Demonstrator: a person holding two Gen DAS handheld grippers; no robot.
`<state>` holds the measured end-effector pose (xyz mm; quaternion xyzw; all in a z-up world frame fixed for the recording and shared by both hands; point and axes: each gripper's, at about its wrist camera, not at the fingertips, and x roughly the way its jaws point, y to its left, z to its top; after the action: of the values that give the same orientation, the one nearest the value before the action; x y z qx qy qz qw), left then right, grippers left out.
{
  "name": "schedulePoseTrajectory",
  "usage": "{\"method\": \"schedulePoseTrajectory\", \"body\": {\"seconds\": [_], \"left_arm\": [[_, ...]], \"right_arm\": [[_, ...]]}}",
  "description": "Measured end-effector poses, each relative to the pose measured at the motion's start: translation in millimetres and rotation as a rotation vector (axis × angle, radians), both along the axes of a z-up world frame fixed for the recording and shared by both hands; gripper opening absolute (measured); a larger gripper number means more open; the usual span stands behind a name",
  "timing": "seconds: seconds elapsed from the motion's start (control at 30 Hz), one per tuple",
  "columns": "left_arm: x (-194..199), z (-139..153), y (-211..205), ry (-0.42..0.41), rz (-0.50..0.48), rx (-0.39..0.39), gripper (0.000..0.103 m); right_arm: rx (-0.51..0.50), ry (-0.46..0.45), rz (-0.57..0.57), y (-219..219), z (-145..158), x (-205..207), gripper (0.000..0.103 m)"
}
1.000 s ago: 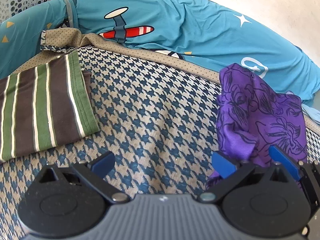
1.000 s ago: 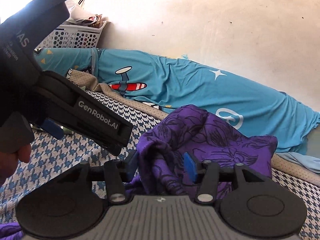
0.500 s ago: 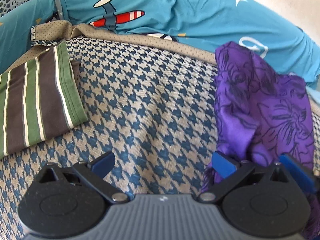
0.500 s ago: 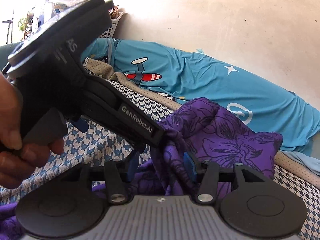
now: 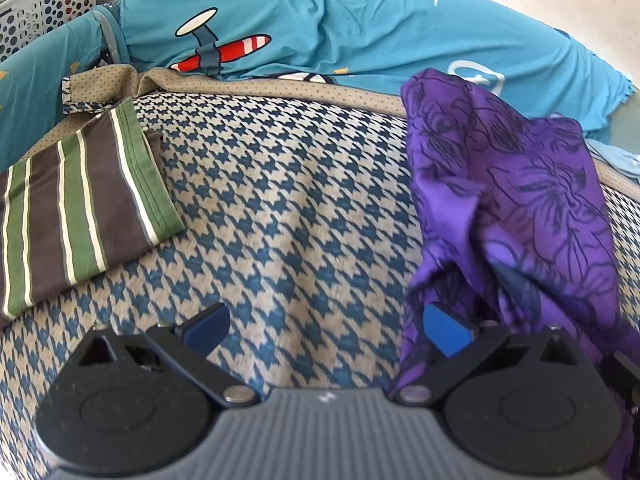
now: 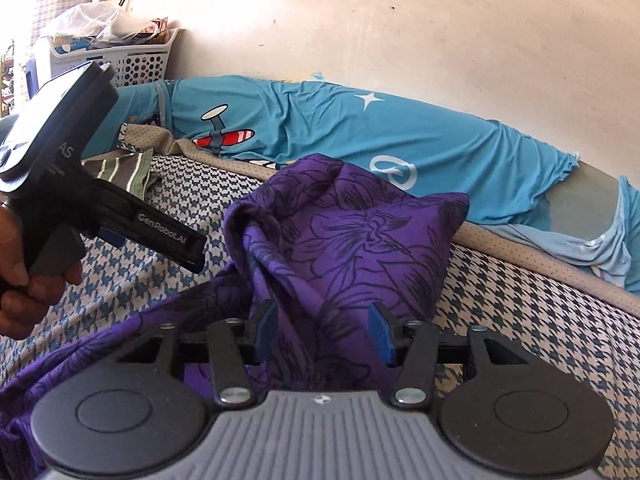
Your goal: Fold clothes
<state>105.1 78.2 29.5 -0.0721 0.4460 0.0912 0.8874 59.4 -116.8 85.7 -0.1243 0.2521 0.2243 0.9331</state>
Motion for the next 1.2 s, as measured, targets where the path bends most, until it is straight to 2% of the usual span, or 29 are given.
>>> {"method": "schedulePoseTrajectory", "body": {"seconds": [0.23, 0.43, 0.47, 0.83, 1.2], "left_arm": [[-33, -7, -20, 0.008, -0.069, 0.018, 0.103], [-64, -15, -34, 0.012, -0.12, 0.079, 0.103], [-68, -16, -34, 0.016, -0.12, 0.083, 0.103], [-112, -20, -32, 0.005, -0.082, 0.1, 0.103], [-144, -20, -34, -0.005, -0.058, 0.093, 0.103]], "right_arm": [[0.003, 0.014, -0.062, -20, 4, -20, 0.049], [0.012, 0.029, -0.175, -50, 5, -35, 0.052], [0.008, 0.032, -0.195, -55, 4, -38, 0.054], [0.071, 0.092, -0.392, -113, -11, -48, 0.055], [0.186, 0.172, -0.466, -136, -38, -31, 0.056]]}}
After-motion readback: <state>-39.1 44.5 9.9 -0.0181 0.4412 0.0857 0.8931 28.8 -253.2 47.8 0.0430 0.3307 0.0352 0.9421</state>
